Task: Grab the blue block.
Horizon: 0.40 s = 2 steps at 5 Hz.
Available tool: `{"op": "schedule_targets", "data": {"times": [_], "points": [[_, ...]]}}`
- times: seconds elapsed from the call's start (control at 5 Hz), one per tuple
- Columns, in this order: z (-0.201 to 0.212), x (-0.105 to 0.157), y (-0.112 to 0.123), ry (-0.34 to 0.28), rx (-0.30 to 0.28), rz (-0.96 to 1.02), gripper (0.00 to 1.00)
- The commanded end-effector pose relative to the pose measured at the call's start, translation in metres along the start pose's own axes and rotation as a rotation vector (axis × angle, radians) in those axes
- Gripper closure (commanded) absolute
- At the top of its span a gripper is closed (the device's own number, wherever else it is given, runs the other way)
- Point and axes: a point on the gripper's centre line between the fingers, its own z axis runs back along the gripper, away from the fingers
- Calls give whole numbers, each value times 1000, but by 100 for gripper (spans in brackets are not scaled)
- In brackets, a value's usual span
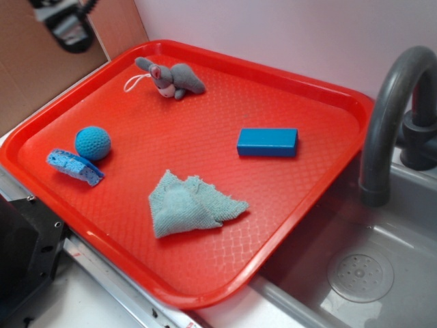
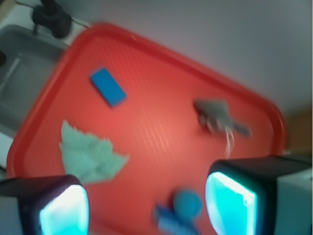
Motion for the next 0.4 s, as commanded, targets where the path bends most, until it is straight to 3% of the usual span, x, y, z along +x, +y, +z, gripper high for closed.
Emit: {"op": "schedule_targets", "data": {"times": [0.0, 0.2], "points": [[-46, 58, 3, -65, -74, -173, 0], [-77, 75, -4, -27, -131, -249, 0]]}}
